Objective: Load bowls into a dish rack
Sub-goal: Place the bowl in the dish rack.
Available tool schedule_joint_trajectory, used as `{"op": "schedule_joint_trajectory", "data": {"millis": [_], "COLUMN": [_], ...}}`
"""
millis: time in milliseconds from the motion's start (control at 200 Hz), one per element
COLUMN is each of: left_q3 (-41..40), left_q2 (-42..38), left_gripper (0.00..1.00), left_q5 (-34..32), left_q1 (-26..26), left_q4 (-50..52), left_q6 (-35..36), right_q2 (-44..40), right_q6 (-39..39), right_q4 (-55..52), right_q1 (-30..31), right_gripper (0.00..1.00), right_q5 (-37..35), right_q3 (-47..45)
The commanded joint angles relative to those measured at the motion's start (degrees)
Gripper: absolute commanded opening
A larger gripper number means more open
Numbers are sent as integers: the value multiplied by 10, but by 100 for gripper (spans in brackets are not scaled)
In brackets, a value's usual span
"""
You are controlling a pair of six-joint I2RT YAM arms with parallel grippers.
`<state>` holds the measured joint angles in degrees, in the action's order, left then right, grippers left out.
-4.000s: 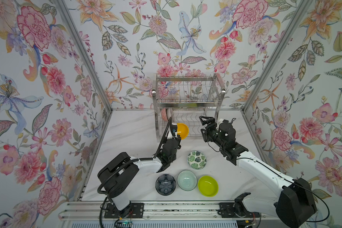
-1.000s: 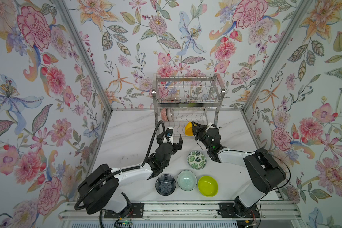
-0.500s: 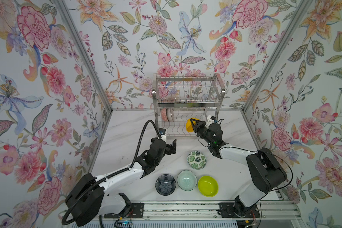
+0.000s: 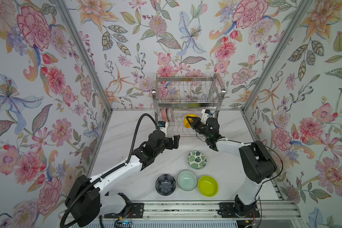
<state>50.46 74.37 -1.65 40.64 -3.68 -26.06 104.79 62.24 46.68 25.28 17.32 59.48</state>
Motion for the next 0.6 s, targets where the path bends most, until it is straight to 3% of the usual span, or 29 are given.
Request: {"op": "schedule_joint_trajectory", "data": {"millis": [0,280,596], "left_q3": [-2,-11,-44], "left_q2": [23,48,63], "left_gripper": [99,99,99], "left_q5": [35,124,152], "left_q1": [-17,-57,-61], "left_q4": [-35,-141,-188], "left_q6": [-38,-91,-104], "right_q2": [20,130,202], "right_q6": [-54,-82,-152], "right_q4": [46,62,-38], "right_q1": [-11,-44,-47], "right_gripper": [0,0,0], "right_q5": [57,190,253], "right_q3": [38,152,275]}}
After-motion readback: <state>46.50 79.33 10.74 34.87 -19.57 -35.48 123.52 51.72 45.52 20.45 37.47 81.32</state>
